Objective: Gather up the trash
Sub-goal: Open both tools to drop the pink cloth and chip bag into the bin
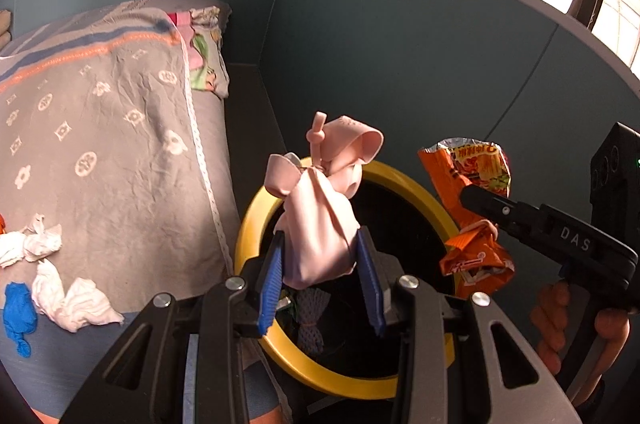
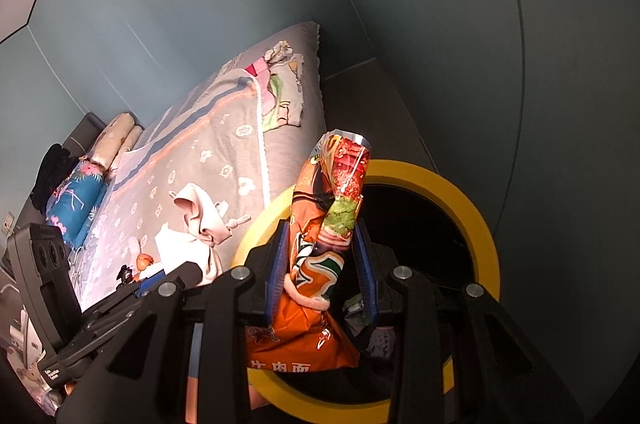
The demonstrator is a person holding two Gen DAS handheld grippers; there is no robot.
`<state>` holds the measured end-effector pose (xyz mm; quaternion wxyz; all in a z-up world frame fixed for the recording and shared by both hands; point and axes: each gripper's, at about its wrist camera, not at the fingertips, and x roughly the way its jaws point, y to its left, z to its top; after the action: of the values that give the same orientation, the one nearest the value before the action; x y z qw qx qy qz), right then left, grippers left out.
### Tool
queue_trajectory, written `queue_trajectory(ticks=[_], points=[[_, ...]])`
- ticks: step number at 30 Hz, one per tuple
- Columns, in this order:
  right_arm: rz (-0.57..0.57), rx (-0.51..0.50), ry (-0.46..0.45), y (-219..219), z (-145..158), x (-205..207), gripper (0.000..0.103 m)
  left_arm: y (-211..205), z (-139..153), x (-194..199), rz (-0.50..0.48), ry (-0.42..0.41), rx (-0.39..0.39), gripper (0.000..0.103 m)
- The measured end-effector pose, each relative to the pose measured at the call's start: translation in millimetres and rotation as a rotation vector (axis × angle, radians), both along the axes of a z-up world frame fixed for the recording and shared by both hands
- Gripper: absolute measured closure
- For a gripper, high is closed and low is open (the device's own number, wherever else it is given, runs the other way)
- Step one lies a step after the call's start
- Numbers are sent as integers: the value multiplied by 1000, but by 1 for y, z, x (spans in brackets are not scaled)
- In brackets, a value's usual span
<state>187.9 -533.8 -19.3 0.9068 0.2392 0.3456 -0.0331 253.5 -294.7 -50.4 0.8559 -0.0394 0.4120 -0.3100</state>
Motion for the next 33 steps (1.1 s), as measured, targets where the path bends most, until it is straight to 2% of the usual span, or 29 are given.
queue_trajectory(ticks=[5,7,12,16,19,24,26,33], points=[[-19,18,6,0,-10,7,70,-9,-5,1,-18,5,15,70],[-30,17,5,-1,-11,7,65,-11,-6,1,-33,15,2,70],[-53,15,0,-3,-12,5,62,-10,-3,-3,-37,12,-7,68],[-81,30,0,-10,-14,-3,49,-4,3,-6,-24,-3,-17,50],[-107,29,2,-14,-13,-10,45,5,9,-8,-4,-20,-27,39],[-108,29,2,-12,-12,-12,42,21,18,-11,21,-35,-47,30],[-106,25,-5,-10,-9,-14,36,27,22,-12,31,-43,-51,26],[-98,3,-21,0,4,-17,35,56,34,-14,88,-74,-54,24]])
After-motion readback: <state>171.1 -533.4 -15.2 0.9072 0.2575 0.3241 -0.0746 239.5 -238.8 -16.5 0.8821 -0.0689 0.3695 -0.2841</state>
